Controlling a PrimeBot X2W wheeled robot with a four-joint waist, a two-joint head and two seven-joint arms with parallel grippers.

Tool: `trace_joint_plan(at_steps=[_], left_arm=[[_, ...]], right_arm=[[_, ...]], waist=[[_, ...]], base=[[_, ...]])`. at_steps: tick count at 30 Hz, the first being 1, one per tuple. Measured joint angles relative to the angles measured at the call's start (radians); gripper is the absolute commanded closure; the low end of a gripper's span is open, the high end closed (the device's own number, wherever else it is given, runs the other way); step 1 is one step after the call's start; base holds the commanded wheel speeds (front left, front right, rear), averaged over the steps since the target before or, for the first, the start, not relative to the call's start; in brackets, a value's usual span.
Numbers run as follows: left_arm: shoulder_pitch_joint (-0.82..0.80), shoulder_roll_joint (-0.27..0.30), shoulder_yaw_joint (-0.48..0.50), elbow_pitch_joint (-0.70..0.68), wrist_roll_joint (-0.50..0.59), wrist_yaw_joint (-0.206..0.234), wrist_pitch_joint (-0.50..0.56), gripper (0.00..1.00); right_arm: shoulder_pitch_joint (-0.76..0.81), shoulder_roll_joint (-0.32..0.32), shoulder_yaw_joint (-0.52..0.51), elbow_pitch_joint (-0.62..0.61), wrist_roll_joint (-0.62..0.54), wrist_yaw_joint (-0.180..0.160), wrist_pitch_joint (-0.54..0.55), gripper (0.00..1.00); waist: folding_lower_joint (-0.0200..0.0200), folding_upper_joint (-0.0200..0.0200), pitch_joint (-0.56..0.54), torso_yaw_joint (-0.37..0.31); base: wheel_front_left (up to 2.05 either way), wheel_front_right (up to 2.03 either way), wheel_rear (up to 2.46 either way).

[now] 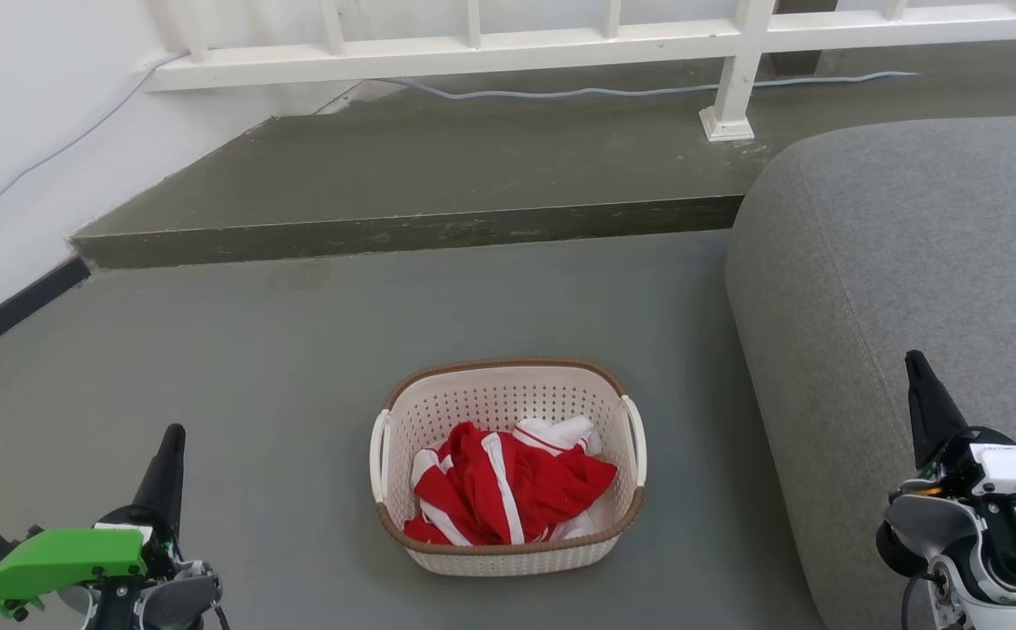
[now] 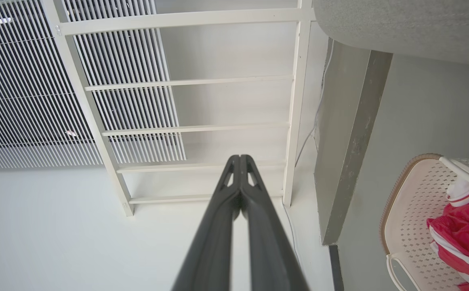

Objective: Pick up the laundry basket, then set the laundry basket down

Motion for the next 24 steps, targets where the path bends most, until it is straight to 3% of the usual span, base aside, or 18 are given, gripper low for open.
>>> trace_joint_plan(at_steps=[24], left_arm=[[0.000,0.000,0.001,0.000,0.000,0.000,0.000,1.00]], right_arm=[[0.000,0.000,-0.002,0.002,0.000,0.000,0.006,1.00]], waist=[[0.0000,0.0000,0.000,0.000]], base=[[0.00,0.00,0.00]])
